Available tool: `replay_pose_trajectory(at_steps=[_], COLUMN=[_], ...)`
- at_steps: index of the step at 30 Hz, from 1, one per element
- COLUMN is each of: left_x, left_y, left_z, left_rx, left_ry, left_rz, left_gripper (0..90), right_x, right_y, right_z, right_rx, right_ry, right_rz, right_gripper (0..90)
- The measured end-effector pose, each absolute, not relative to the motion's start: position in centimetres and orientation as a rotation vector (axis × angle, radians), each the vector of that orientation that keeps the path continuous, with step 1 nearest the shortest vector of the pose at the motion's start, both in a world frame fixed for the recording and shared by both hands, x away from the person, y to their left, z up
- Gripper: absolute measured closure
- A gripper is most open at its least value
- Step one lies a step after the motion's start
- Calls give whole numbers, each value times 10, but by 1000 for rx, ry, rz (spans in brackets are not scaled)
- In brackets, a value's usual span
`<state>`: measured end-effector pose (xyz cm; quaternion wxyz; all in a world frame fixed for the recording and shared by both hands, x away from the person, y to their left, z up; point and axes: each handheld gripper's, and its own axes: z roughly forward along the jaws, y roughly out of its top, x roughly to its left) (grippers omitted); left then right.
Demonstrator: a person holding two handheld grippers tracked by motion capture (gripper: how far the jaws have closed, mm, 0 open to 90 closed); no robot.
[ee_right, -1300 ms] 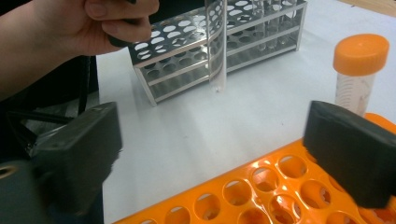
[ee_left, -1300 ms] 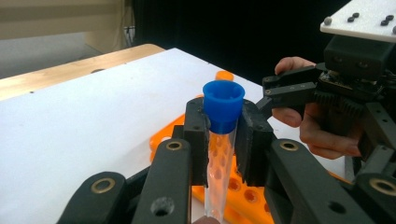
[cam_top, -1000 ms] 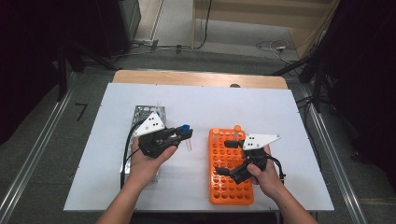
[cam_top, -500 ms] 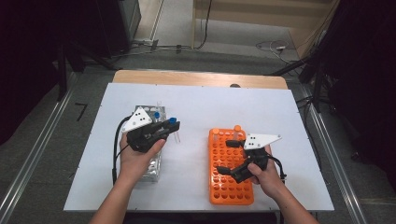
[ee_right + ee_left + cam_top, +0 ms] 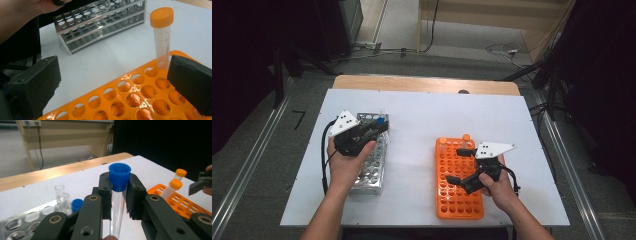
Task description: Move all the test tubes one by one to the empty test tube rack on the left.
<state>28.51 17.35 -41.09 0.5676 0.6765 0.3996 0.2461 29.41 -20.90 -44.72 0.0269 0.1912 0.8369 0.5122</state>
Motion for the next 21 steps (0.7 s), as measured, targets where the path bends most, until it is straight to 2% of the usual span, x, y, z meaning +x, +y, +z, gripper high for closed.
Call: replay_pose_trajectory(at_steps=[8,21], left_x=[290,298], left_y=[177,180], left_z=[-417,-429], left_rx=[1577,1569], left_ry=[970,1031], left_rz=[662,721], left_gripper=[765,765], right_x=[295,298], right_y=[-212,-217], right_z=[-447,-449], right_rx=[595,619], right_ry=[2576,2559], right_rz=[1580,1571], right_gripper=[0,0])
